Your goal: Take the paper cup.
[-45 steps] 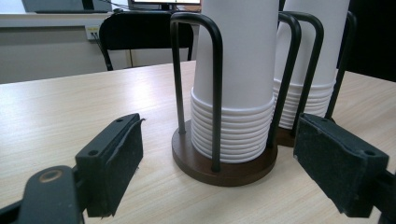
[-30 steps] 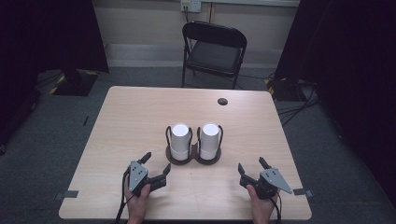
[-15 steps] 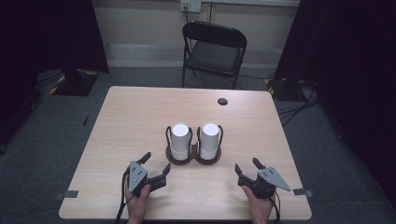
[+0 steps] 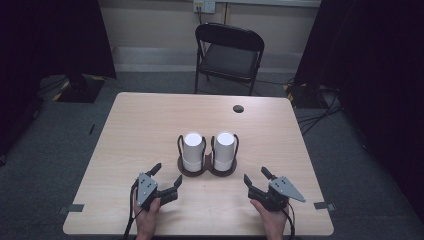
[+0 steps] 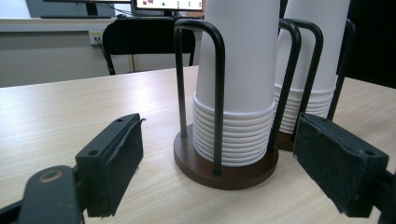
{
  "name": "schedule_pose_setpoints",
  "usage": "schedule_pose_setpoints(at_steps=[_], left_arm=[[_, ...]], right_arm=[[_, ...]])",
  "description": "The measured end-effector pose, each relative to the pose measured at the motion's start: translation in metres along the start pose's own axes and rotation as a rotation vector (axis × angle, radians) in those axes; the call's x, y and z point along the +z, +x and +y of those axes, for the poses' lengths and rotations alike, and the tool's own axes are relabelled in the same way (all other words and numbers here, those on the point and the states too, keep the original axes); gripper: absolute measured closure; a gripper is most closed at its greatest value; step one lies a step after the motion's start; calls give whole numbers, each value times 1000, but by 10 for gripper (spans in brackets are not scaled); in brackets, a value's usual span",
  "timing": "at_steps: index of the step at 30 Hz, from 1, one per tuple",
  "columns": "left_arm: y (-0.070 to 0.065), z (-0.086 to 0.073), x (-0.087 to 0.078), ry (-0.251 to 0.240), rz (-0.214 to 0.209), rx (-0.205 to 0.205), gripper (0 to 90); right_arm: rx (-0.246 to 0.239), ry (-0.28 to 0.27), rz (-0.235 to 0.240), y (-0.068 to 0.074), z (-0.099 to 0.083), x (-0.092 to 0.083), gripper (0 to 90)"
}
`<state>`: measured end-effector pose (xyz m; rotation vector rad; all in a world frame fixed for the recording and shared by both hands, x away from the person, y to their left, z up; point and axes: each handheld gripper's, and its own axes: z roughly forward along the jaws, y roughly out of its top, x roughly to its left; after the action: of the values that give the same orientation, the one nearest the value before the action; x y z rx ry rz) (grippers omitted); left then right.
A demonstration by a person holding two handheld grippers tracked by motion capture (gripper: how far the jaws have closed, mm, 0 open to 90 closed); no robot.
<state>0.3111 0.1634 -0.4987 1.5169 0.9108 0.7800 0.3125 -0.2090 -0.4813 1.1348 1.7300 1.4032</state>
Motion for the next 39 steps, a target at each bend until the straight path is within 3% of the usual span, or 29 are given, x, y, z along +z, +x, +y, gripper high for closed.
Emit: schedule_pose_setpoints(at_steps=[19, 27, 32, 39], left_arm=[[0, 0, 0, -1, 3, 3, 158], [0, 0, 0, -3, 4, 4, 158], [0, 0, 0, -2, 4, 7, 158], [0, 0, 0, -4, 4, 4, 158]], right_arm=[[-8, -50, 116, 11, 20, 7, 304], [-50, -56, 116, 15, 34, 10, 327], [-36, -68, 145, 18, 45, 13, 311], [-60, -60, 166, 22, 60, 26, 309]])
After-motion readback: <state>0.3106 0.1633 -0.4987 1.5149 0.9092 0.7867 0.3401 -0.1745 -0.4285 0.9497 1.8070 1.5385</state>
